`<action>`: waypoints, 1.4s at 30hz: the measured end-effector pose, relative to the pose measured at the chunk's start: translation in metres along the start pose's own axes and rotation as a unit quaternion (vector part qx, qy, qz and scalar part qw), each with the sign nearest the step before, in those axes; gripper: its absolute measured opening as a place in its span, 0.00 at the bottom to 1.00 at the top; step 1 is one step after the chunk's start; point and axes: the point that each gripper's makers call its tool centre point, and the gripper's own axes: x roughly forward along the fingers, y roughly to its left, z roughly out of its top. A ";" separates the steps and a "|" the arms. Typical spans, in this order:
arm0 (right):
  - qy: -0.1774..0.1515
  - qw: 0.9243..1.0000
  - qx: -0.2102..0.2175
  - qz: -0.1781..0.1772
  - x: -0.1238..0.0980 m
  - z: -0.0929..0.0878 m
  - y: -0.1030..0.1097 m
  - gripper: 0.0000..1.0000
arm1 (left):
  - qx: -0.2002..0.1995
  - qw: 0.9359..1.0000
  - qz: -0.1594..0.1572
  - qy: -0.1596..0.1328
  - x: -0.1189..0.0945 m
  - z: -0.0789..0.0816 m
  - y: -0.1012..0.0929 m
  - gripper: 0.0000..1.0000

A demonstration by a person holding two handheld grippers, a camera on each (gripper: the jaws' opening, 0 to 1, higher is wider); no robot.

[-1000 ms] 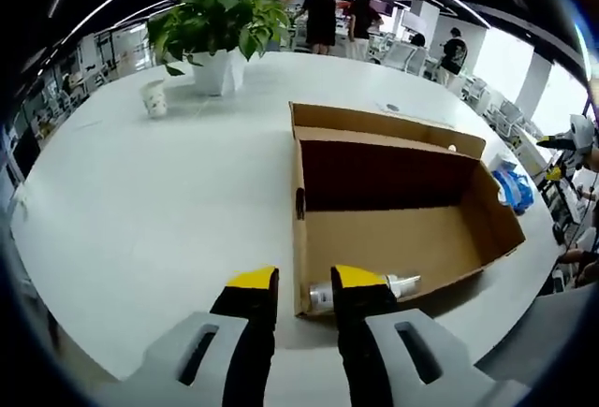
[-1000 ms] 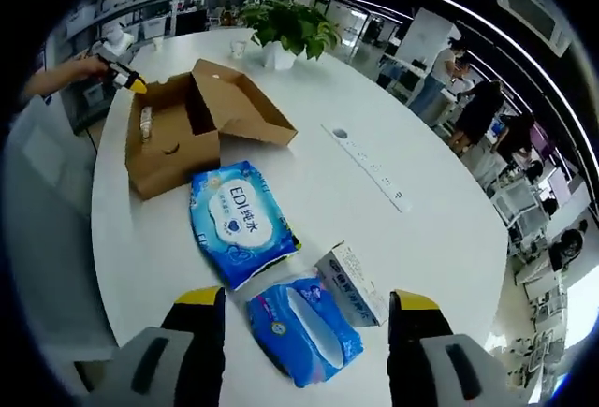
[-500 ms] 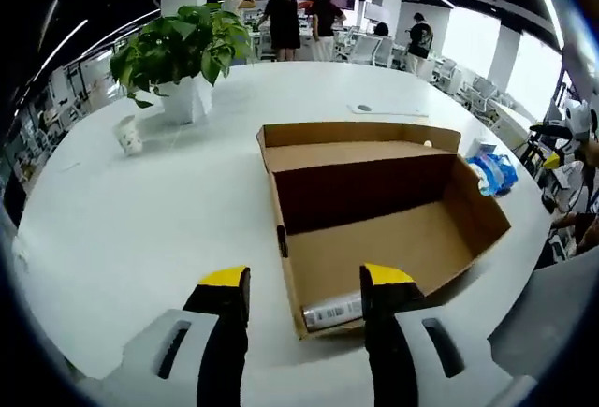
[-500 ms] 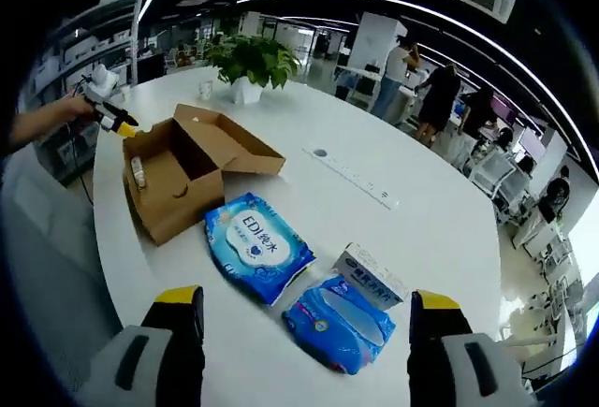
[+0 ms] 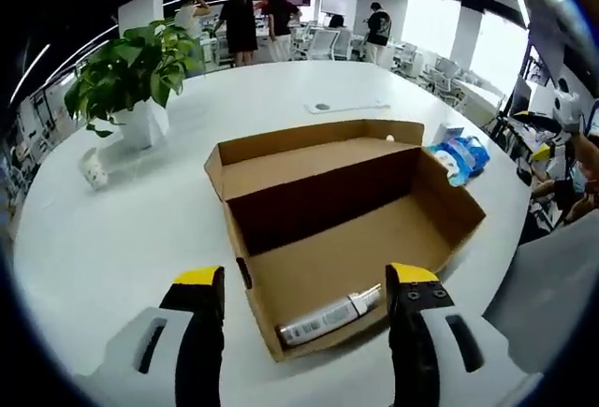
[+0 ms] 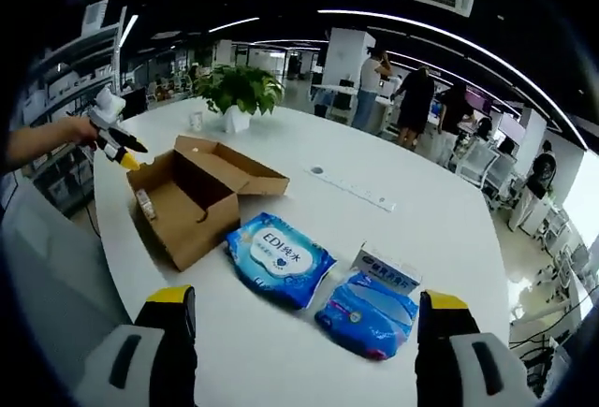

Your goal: Operate the shoe box by opening the lid, removing the specified soft item, and placing it in the target area until the item is outside and the box remains undamaged.

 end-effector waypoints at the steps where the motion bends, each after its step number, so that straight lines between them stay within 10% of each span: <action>1: -0.001 1.000 -0.001 0.000 -0.001 0.000 0.002 0.99 | 0.010 1.000 0.001 0.003 0.001 0.001 0.000 0.75; 42: -0.063 0.997 0.023 -0.025 -0.053 -0.013 0.090 0.99 | 0.156 0.981 -0.054 0.102 0.031 0.006 -0.016 1.00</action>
